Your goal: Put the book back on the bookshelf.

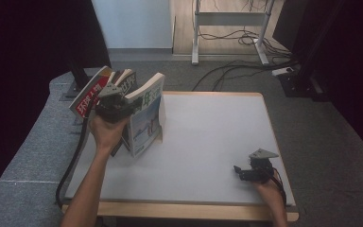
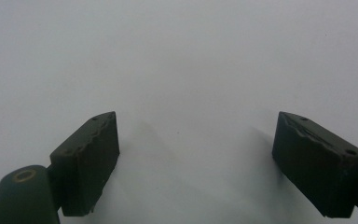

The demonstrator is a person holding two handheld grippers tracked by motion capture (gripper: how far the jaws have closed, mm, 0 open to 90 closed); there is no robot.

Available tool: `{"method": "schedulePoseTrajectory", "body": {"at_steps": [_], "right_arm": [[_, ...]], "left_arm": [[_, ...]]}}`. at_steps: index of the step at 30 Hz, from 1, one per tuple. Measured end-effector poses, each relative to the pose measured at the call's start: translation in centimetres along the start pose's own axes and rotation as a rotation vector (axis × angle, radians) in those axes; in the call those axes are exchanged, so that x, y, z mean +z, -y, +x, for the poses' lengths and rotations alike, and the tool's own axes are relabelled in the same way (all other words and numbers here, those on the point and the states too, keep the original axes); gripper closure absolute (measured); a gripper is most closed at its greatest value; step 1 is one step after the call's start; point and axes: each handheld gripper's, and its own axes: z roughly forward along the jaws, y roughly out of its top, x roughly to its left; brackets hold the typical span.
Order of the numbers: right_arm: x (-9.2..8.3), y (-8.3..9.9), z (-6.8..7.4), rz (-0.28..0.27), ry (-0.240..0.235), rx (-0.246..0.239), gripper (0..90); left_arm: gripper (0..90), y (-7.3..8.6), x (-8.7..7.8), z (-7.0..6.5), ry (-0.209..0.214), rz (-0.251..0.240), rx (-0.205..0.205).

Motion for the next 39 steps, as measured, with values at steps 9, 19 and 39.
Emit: {"method": "schedulePoseTrajectory", "body": {"at_steps": [9,19,39], "right_arm": [[0.0,0.0,0.0,-0.001,0.000,0.002,14.2],[0.0,0.0,0.0,-0.001,0.001,0.000,14.2],[0.0,0.0,0.0,0.000,0.002,-0.003,14.2]], "left_arm": [[73.5,1.5,-1.3,-0.4,0.000,0.010,0.018],[73.3,3.4,-2.8,-0.1,0.009,0.045,-0.014],[69.2,5.3,-3.5,-0.5,0.018,0.012,0.010]]}}
